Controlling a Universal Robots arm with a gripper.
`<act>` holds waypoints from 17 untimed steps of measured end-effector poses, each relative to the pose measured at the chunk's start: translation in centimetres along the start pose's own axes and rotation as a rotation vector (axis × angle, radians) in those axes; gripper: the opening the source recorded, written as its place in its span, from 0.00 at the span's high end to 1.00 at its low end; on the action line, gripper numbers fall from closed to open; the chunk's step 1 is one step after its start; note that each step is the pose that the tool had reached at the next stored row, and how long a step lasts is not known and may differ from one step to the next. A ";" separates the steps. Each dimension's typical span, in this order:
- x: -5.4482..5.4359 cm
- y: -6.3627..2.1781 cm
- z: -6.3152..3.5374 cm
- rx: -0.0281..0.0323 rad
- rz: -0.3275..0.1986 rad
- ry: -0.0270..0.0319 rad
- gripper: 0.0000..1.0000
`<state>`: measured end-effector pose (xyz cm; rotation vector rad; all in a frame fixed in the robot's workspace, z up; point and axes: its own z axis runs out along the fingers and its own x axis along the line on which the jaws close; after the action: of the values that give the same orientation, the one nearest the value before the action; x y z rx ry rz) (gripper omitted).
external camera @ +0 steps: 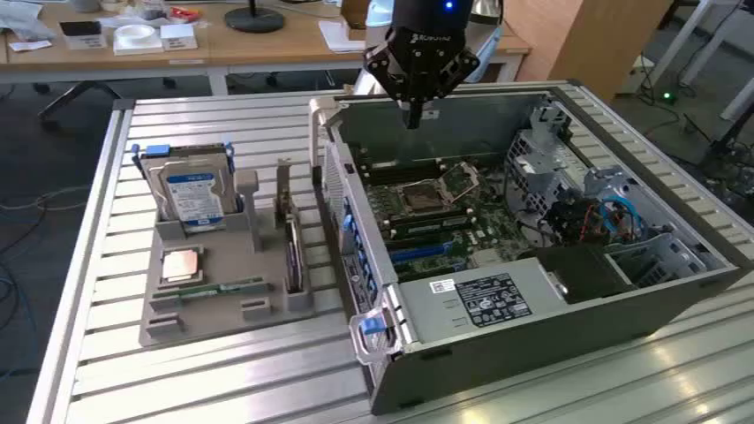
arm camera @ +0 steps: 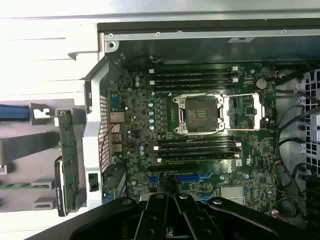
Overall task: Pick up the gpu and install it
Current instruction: 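Reach for the gpu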
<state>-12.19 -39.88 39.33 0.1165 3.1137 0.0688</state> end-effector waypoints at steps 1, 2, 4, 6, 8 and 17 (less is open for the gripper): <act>0.0 0.00 0.00 0.0000 0.000 0.0000 0.89; 0.0 0.00 0.00 0.0000 0.000 -0.0001 0.89; 0.0 0.00 0.00 0.0000 0.000 -0.0001 0.89; 0.0 0.00 0.00 0.0000 0.000 0.0000 0.89; 0.0 0.00 0.00 0.0000 0.000 0.0000 0.89; 0.5 -0.04 -0.01 0.0000 0.000 -0.0001 0.89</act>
<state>-12.72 -39.89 39.33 0.1166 3.1137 0.0689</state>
